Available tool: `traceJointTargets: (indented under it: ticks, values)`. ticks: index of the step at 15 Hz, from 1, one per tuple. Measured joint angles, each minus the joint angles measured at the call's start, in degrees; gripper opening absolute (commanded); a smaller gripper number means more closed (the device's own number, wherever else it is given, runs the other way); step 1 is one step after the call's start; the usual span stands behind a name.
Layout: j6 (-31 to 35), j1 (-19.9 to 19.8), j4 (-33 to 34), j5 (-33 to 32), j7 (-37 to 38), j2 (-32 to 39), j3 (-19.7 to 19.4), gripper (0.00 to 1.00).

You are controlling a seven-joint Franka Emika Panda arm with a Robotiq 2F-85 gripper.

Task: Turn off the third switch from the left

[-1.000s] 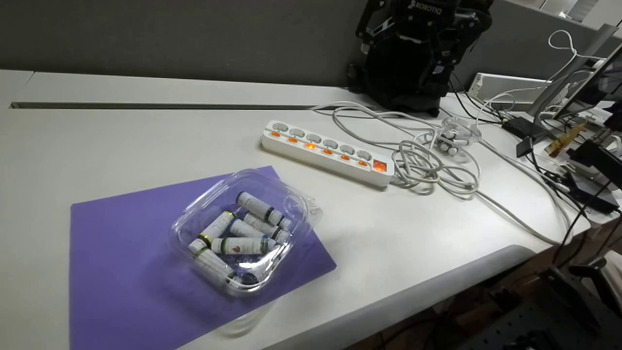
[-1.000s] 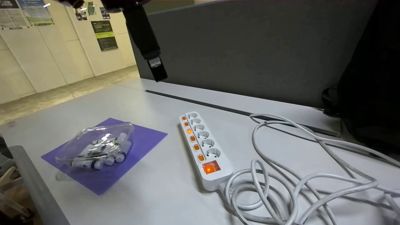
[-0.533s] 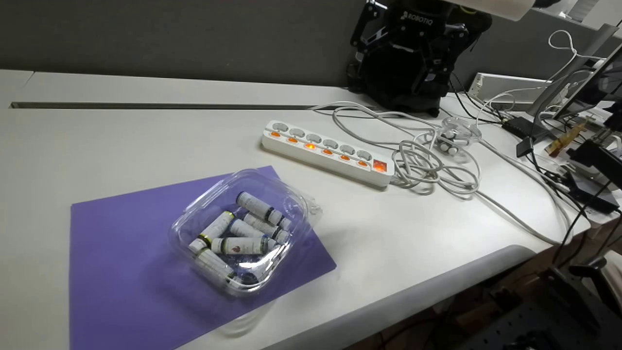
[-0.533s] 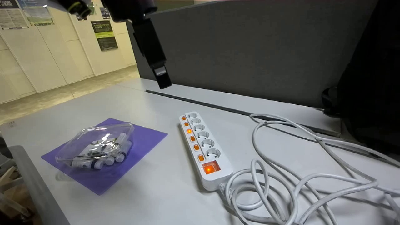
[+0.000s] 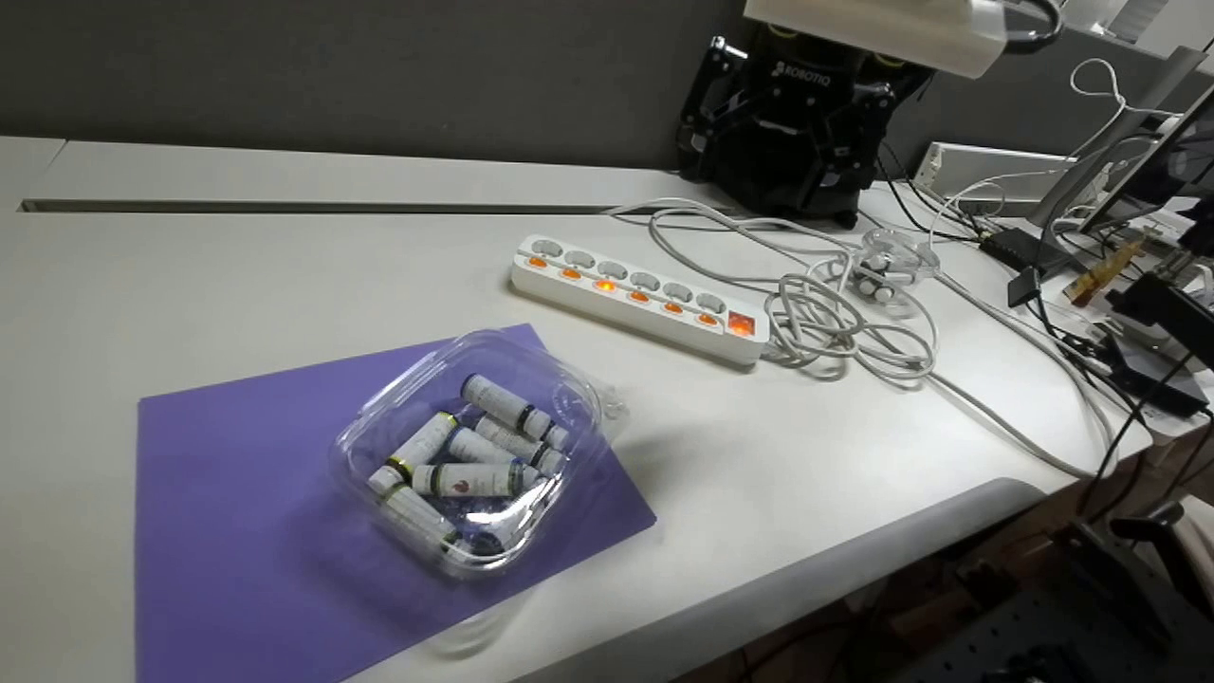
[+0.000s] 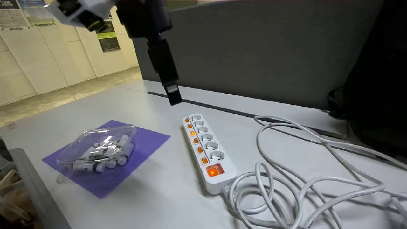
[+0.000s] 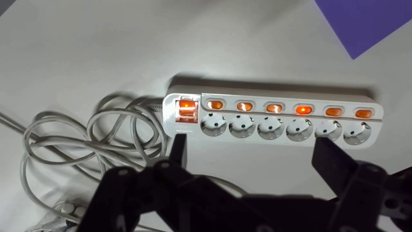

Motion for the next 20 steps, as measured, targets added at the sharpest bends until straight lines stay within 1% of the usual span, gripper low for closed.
traceJointTargets:
  ticks: [1, 2, 3, 4, 5, 7, 9, 13, 14, 15, 20]
  values:
    - [-0.1, 0.3, 1.0, 0.0, 0.0, 1.7, -0.4, 1.0]
    - [-0.3, 0.7, 2.1, 0.0, 0.0, 3.7, -0.9, 0.75]
    - [-0.3, 1.1, 3.3, 0.0, 0.0, 5.6, -1.3, 0.74]
    - [-0.3, 1.6, 4.6, 0.1, 0.0, 7.7, -1.9, 0.68]
    - [-0.3, 2.3, 5.9, 0.1, 0.1, 9.6, -2.5, 0.59]
    - [-0.1, 3.9, 8.6, 0.0, 0.1, 13.3, -3.8, 0.45]
    - [0.0, 5.7, 11.1, 0.0, 0.1, 16.4, -4.9, 0.32]
    - [0.1, 9.4, 15.3, 0.0, 0.2, 20.8, -6.7, 0.05]
    - [0.1, 10.1, 16.1, 0.0, 0.2, 21.6, -6.9, 0.01]
    - [0.1, 10.7, 16.8, 0.0, 0.2, 22.5, -7.2, 0.0]
    - [0.1, 13.3, 20.3, 0.0, 0.1, 26.7, -8.7, 0.01]
